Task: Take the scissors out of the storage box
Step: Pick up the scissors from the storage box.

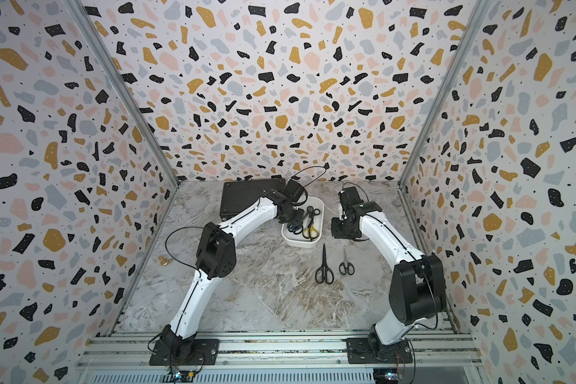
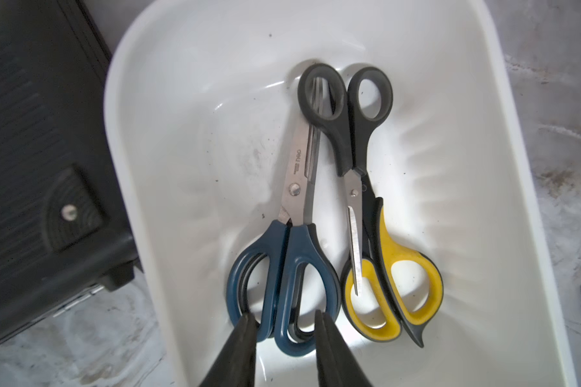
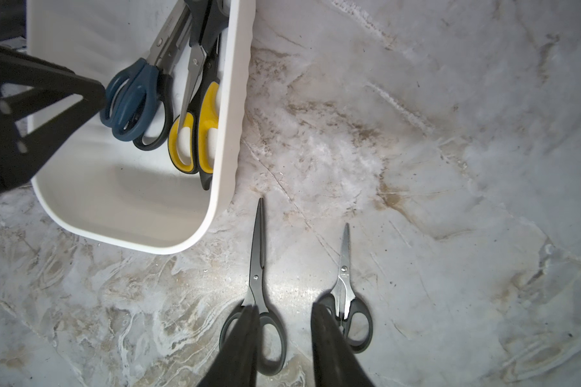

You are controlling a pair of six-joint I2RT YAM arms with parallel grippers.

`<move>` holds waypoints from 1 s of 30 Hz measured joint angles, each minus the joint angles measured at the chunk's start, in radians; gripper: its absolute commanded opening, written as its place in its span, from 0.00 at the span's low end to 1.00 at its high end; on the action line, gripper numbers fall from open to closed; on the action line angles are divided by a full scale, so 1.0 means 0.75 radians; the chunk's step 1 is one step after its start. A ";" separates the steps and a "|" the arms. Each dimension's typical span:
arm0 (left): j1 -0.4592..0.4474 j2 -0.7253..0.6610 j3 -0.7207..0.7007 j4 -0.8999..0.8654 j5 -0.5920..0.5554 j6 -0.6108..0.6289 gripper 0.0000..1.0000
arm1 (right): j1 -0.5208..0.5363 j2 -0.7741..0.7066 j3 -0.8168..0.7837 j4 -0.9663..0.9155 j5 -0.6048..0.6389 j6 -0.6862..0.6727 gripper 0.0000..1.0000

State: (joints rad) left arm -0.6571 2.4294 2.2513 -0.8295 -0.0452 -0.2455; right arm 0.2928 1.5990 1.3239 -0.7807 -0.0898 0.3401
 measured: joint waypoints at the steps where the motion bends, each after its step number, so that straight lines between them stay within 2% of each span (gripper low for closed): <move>1: 0.000 0.002 0.006 -0.014 0.000 0.010 0.34 | 0.000 0.000 0.005 -0.001 -0.002 0.000 0.32; 15: 0.003 0.150 0.047 -0.065 -0.019 0.083 0.35 | 0.000 0.014 0.010 -0.007 -0.012 -0.011 0.32; 21: 0.018 0.171 0.068 -0.064 0.019 0.064 0.20 | 0.000 0.014 0.010 -0.010 -0.011 -0.019 0.32; 30: 0.021 0.158 0.069 -0.058 0.032 0.034 0.19 | 0.000 0.014 0.010 -0.017 -0.011 -0.026 0.32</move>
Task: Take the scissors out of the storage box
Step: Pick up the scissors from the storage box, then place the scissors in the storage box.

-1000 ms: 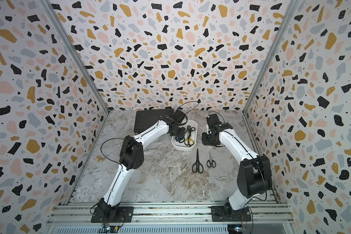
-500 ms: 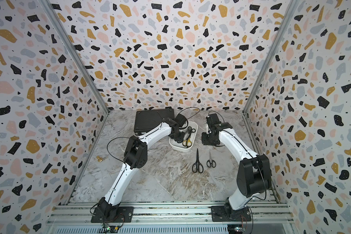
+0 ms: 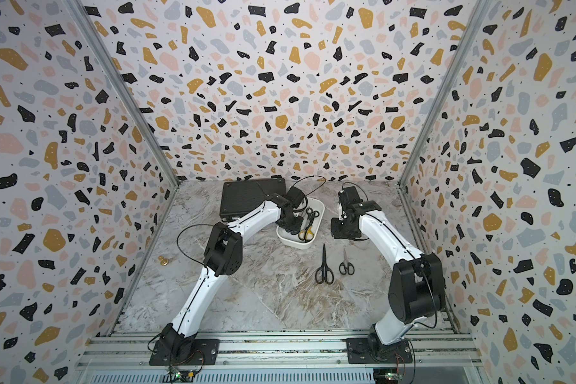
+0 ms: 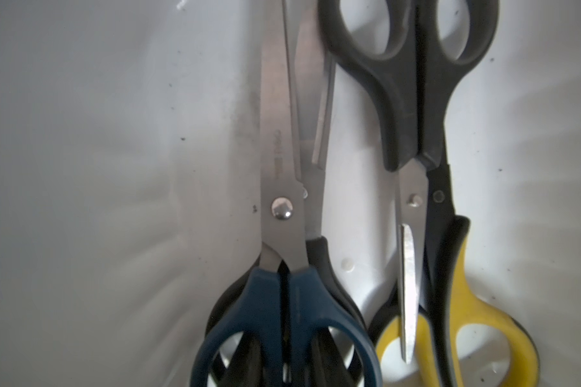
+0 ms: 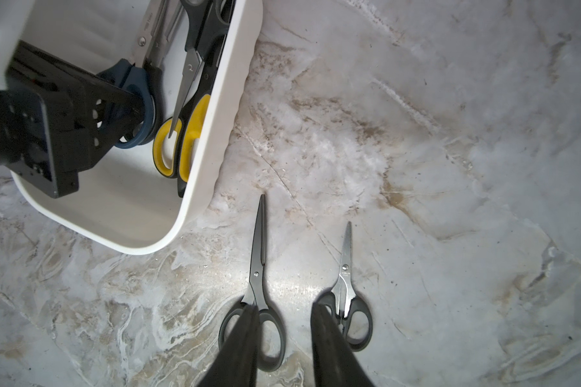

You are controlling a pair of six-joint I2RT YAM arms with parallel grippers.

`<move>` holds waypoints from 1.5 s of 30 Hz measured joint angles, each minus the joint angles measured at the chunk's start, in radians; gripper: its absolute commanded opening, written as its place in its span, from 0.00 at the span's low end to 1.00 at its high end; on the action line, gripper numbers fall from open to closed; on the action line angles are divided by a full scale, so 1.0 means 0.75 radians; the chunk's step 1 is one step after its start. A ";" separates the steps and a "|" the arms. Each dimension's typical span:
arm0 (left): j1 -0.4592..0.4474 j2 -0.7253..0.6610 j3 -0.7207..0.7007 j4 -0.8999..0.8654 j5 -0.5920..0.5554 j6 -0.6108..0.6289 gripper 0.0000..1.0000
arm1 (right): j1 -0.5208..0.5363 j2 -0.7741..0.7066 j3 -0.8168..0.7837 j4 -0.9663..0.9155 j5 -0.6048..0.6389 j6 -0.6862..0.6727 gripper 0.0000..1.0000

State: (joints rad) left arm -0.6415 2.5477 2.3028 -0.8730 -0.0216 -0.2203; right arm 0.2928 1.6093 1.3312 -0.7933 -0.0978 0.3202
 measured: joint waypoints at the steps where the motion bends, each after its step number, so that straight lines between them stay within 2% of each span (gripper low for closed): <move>1: 0.001 -0.007 0.000 0.001 0.000 -0.008 0.18 | 0.000 0.000 0.000 0.000 0.000 -0.002 0.32; 9: 0.016 -0.125 0.002 0.026 0.018 -0.051 0.19 | 0.000 0.000 0.000 0.001 -0.001 -0.010 0.32; 14: 0.016 -0.130 0.018 0.034 0.039 -0.085 0.19 | 0.000 0.000 0.000 0.000 -0.001 -0.016 0.32; 19: 0.016 -0.107 0.018 0.035 0.054 -0.117 0.07 | 0.000 0.000 0.000 0.000 0.000 -0.025 0.32; 23: 0.016 -0.118 -0.020 0.045 0.060 -0.137 0.07 | 0.000 0.000 0.000 -0.001 0.013 -0.040 0.32; 25: 0.016 -0.160 -0.092 0.057 0.073 -0.152 0.07 | -0.002 0.000 0.000 -0.003 0.023 -0.045 0.32; 28: 0.014 -0.327 -0.298 0.083 0.102 -0.193 0.07 | -0.011 0.000 0.000 -0.008 0.032 -0.052 0.32; 33: 0.009 -0.794 -0.749 0.229 0.196 -0.312 0.08 | -0.025 0.000 0.000 -0.010 0.032 -0.062 0.32; 37: 0.005 -1.045 -0.979 0.356 0.263 -0.384 0.08 | -0.028 0.000 -0.003 -0.001 0.034 -0.066 0.32; 41: -0.002 -1.073 -1.076 0.428 0.277 -0.419 0.08 | -0.028 -0.002 -0.021 0.014 0.034 -0.067 0.32; 45: -0.002 -0.895 -0.971 0.439 0.285 -0.422 0.07 | -0.028 -0.006 -0.053 0.024 0.030 -0.065 0.32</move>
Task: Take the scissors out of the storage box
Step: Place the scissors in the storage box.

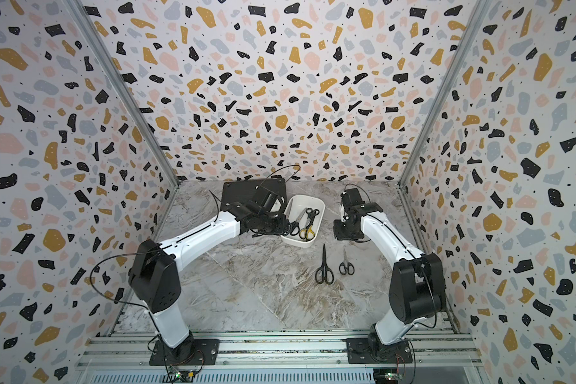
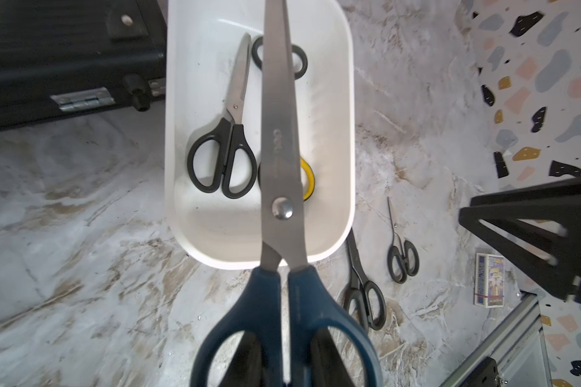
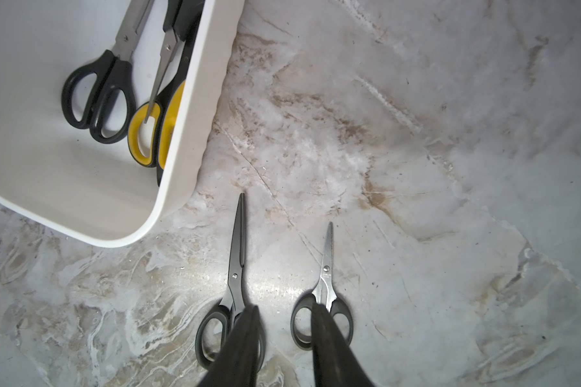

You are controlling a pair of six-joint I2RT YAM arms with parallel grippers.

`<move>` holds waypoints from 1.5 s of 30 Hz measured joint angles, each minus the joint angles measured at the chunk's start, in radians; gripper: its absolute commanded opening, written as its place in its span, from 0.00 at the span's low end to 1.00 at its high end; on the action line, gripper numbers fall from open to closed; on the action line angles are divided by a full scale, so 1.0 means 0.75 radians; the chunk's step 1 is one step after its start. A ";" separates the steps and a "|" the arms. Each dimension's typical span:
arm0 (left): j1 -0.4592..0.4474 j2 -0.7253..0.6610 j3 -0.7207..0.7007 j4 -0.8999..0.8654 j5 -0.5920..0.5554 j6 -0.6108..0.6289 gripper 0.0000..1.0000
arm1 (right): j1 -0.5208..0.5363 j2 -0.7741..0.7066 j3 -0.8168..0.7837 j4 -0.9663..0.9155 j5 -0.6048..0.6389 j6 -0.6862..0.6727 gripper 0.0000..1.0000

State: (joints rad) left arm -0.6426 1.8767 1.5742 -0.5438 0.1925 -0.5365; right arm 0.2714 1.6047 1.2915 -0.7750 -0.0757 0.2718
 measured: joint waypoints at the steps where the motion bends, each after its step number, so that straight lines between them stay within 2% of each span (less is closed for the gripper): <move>1: 0.000 0.064 0.058 -0.003 0.002 0.001 0.07 | 0.000 -0.002 -0.005 0.001 -0.002 0.001 0.32; 6: 0.000 0.422 0.398 -0.011 -0.009 0.013 0.09 | 0.000 -0.022 -0.017 0.003 -0.007 0.003 0.32; 11: 0.000 0.634 0.578 -0.084 -0.051 0.039 0.13 | 0.000 -0.036 -0.018 0.003 -0.014 0.006 0.32; 14: 0.001 0.711 0.643 -0.128 -0.068 0.049 0.22 | 0.000 -0.036 -0.018 0.002 -0.014 0.006 0.32; 21: 0.002 0.769 0.719 -0.183 -0.081 0.067 0.25 | 0.000 -0.036 -0.018 -0.001 -0.014 -0.002 0.32; 24: 0.004 0.769 0.733 -0.190 -0.083 0.074 0.30 | 0.000 -0.029 -0.014 -0.004 -0.014 -0.006 0.32; 30: 0.006 0.769 0.740 -0.197 -0.080 0.087 0.30 | 0.000 -0.005 0.006 -0.006 -0.015 -0.008 0.32; 37: 0.008 0.770 0.752 -0.210 -0.077 0.099 0.12 | 0.000 0.003 0.010 -0.005 -0.015 -0.009 0.32; 40: 0.008 0.770 0.756 -0.215 -0.074 0.098 0.12 | 0.000 0.004 0.010 -0.005 -0.014 -0.009 0.32; 41: 0.008 0.770 0.756 -0.217 -0.074 0.099 0.14 | 0.000 0.004 0.010 -0.005 -0.014 -0.009 0.32; 44: 0.009 0.772 0.776 -0.244 -0.075 0.109 0.29 | 0.000 0.004 0.010 -0.005 -0.015 -0.010 0.32; 45: 0.009 0.775 0.789 -0.256 -0.075 0.114 0.30 | 0.000 0.004 0.010 -0.005 -0.015 -0.010 0.32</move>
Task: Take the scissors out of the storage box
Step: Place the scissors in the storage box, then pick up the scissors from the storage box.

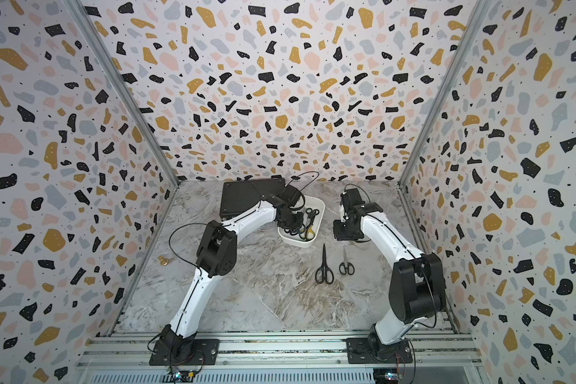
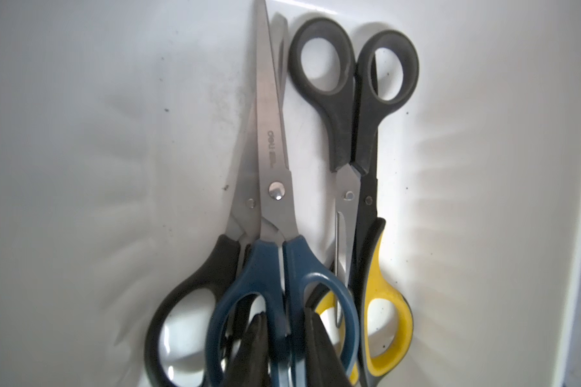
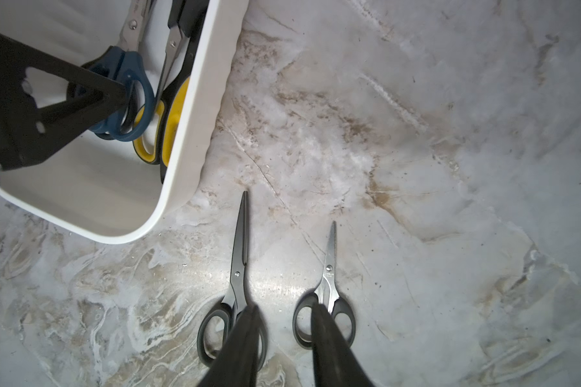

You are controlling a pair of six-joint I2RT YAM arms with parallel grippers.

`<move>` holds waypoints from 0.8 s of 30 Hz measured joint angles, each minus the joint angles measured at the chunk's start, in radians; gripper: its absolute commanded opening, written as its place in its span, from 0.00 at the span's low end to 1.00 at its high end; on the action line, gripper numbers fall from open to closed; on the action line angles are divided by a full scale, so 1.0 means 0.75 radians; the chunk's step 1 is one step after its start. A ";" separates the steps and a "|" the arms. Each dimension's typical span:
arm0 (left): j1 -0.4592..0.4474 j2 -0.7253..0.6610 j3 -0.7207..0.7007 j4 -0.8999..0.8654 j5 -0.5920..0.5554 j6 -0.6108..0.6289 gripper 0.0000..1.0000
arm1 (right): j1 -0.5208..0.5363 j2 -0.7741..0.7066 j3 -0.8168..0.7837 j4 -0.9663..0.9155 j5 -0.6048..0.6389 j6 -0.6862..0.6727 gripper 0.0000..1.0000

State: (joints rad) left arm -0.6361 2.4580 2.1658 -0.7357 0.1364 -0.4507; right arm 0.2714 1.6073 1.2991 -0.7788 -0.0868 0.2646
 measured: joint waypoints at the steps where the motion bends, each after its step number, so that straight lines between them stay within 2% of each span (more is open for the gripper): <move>1: 0.000 0.003 0.011 -0.007 -0.003 0.005 0.30 | 0.000 0.000 0.000 0.000 0.000 0.000 0.32; 14: -0.020 0.049 0.046 -0.065 -0.052 0.088 0.29 | 0.000 0.003 0.004 0.001 0.000 0.000 0.32; 19: -0.031 0.065 0.062 -0.067 -0.090 0.115 0.14 | 0.000 0.013 0.012 0.001 0.000 0.000 0.32; 24: -0.035 0.058 0.062 -0.068 -0.120 0.123 0.14 | 0.000 0.013 0.012 0.001 0.000 0.000 0.32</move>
State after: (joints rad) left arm -0.6621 2.5019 2.2120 -0.7864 0.0463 -0.3584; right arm 0.2714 1.6173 1.3083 -0.7780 -0.0868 0.2646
